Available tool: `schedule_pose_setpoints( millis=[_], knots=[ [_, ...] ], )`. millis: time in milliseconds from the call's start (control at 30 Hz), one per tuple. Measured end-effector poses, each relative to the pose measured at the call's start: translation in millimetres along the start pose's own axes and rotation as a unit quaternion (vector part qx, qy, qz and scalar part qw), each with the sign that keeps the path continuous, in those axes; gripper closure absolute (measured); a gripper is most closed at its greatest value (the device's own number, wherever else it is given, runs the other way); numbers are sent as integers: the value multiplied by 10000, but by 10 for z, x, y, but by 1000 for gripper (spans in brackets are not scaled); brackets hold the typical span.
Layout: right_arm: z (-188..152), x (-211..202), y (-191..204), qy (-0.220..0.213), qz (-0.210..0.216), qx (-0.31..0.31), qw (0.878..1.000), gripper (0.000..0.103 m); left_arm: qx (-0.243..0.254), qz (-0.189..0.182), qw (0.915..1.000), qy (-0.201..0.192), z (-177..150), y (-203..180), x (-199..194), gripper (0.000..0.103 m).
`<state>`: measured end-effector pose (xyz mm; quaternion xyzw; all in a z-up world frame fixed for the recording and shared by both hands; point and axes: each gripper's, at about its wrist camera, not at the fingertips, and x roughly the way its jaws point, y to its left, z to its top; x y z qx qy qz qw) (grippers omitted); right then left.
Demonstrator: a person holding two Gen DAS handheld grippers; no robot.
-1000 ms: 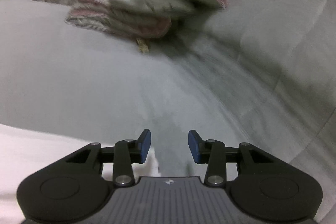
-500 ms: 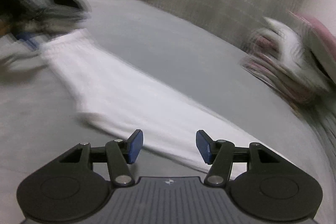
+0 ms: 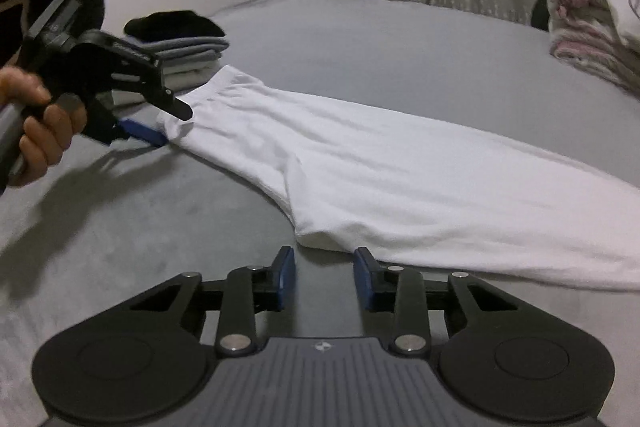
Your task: Fold clothes
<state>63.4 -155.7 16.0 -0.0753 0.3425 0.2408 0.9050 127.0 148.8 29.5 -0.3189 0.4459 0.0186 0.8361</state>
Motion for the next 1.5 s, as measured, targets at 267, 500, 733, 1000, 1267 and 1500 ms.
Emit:
schedule_pose_setpoints(
  millis=[267,500,733,1000,1267,1500],
  knots=[
    [47,98,377,-187,-313,-772,9963,70,45,168,9998,-93,-22,-13,2,84],
    [50,211,518,-469,-627,-1446,9864,70,-30,131,9998,-120,-9,21,-63,84],
    [94,164,482,-723,-668,-1390,9854,98,-41,127,9998,-122,13,31,-68,84],
    [109,170,334,-396,-186,-605,9972,98,251,385,9988,-164,-26,-27,-82,85],
    [137,182,76,-34,337,422,9985,98,379,484,9980,-174,-46,-48,-74,85],
    [93,175,146,-10,376,298,9988,90,490,551,9971,-186,-62,-66,-63,82]
  ],
)
